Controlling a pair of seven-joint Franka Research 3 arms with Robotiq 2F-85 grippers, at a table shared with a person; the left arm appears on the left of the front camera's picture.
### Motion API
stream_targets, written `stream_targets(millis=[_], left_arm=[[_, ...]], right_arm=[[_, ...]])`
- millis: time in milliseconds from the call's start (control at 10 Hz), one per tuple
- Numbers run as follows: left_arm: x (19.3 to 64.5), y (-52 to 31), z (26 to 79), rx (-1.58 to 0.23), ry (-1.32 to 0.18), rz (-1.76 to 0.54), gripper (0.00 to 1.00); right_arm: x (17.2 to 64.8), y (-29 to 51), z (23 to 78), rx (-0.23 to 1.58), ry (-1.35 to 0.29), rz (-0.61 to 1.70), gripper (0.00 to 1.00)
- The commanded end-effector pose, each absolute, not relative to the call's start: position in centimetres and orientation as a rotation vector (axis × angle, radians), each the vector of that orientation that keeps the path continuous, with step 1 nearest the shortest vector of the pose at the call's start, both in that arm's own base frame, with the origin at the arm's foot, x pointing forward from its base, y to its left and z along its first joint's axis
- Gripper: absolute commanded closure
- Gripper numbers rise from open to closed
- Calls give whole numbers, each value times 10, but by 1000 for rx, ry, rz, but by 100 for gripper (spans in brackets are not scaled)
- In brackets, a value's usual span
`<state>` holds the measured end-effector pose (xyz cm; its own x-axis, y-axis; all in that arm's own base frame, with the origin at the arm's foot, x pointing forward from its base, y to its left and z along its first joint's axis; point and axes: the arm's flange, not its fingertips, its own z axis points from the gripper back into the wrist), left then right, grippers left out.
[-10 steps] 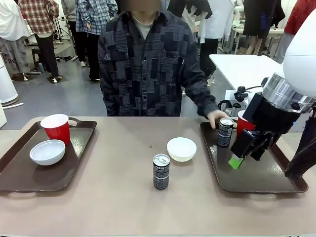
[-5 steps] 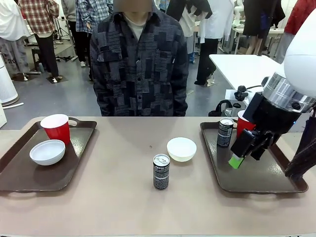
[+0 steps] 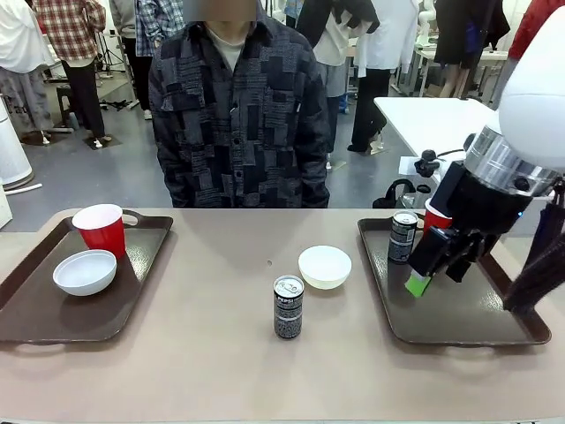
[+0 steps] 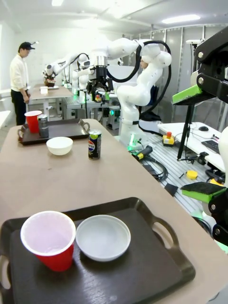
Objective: Prepare tableware on both trays.
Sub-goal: Pick up a Picnic Bowl from the table and place it on a Handle tray.
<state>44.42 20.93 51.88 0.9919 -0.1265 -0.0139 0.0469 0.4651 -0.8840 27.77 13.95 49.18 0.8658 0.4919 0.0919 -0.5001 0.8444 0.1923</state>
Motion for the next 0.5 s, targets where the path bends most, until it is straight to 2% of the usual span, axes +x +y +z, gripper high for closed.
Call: stream_targets(millis=[0, 400], left_arm=[[443, 209, 522, -1086, 85, -106, 14], [443, 209, 522, -1086, 85, -106, 14]], right_arm=[[309, 148, 499, 152, -12, 452, 0], [364, 170, 506, 117, 1, 407, 0]])
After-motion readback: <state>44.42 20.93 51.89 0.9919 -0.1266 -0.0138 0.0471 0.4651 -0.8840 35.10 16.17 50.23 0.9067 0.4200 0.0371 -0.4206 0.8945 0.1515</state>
